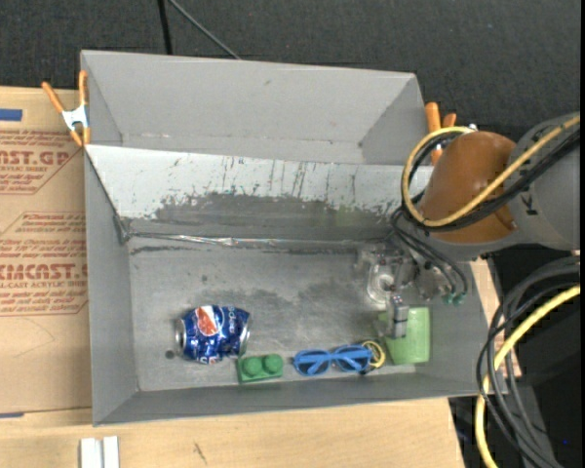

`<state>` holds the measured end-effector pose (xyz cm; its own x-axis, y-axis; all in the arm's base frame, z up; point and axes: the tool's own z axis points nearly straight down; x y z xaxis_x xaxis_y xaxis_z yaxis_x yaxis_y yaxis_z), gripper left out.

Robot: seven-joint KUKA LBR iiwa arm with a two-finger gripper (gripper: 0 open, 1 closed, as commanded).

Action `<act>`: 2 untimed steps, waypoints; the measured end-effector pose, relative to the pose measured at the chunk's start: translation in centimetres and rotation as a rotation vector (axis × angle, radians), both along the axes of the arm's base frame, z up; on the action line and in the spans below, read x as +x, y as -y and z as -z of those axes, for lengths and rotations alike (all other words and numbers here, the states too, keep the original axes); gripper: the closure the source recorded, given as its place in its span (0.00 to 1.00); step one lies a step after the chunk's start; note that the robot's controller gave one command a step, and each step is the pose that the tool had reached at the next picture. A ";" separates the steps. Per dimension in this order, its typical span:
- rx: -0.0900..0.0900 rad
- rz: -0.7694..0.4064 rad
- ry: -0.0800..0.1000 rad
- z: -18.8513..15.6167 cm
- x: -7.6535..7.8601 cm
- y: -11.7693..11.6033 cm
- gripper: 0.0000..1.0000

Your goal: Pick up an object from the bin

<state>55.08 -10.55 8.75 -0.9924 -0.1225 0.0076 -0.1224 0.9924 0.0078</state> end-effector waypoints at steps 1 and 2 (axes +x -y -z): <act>0.012 -0.117 0.020 1.6 -6.5 1.6 0.00; -0.005 -0.054 0.023 1.6 -6.6 -3.4 0.00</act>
Offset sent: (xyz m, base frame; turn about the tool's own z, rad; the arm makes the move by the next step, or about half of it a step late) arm -0.0691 -0.0277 -0.0175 -0.1190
